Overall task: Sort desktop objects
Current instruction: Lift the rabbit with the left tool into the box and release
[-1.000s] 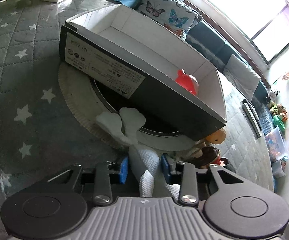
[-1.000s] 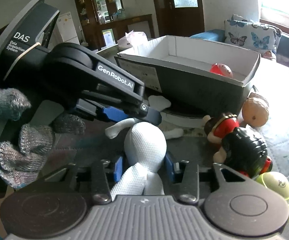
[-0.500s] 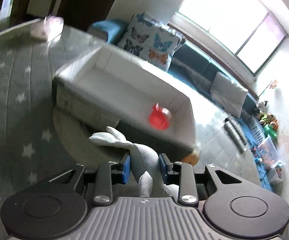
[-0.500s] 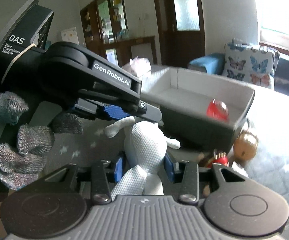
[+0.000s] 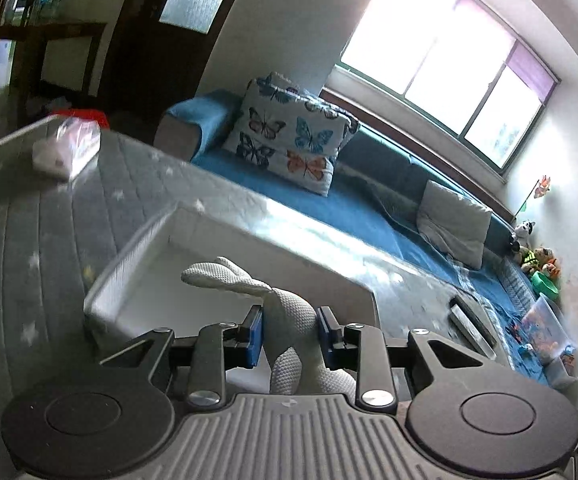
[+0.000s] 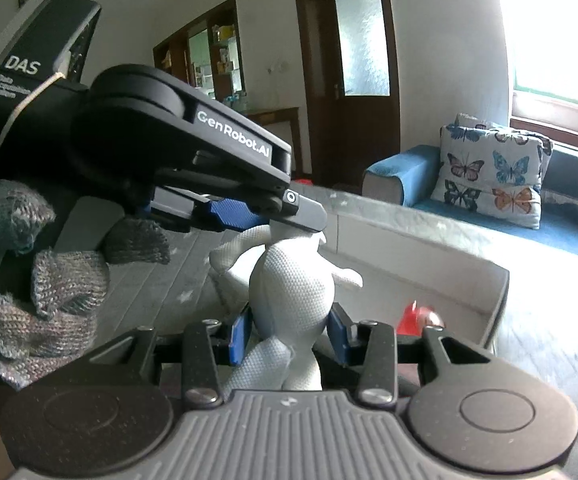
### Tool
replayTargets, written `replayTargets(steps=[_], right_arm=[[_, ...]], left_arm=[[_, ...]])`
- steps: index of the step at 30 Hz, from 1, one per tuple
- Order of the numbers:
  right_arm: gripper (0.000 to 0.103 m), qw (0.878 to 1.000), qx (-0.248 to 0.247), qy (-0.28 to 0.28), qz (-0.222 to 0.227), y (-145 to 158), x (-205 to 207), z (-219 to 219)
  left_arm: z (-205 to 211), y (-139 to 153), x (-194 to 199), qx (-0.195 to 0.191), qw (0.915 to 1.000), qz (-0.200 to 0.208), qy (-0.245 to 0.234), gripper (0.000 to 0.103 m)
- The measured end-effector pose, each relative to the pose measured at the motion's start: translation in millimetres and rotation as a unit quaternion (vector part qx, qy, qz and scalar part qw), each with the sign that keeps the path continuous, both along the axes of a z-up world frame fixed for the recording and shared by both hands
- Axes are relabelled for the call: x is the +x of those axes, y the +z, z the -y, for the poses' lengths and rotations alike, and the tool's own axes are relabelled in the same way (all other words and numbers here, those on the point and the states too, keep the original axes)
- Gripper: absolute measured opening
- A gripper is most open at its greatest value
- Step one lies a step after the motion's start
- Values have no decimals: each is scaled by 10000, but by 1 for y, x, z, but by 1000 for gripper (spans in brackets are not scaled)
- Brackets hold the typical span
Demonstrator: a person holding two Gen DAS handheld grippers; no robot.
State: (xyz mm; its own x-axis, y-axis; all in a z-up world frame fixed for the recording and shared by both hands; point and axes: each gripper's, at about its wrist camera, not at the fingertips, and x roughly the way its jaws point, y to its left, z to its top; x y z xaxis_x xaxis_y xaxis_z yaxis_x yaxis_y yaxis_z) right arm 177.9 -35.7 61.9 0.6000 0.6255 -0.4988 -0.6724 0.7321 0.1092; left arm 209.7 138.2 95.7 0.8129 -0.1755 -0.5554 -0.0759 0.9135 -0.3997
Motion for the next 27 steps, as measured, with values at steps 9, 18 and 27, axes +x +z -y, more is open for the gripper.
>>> replayTargets(steps=[9, 18, 27], right_arm=[[41, 9989, 188, -214, -385, -9, 75, -38], [41, 9958, 100, -367, -834, -37, 131, -72], [41, 9886, -156, -365, -1451, -68, 153, -93]], left_arm=[[-32, -5, 71, 35, 9999, -115, 63, 30], [-59, -35, 122, 2, 9993, -371, 71, 30], [-68, -72, 139, 141, 9973, -724, 17, 31]])
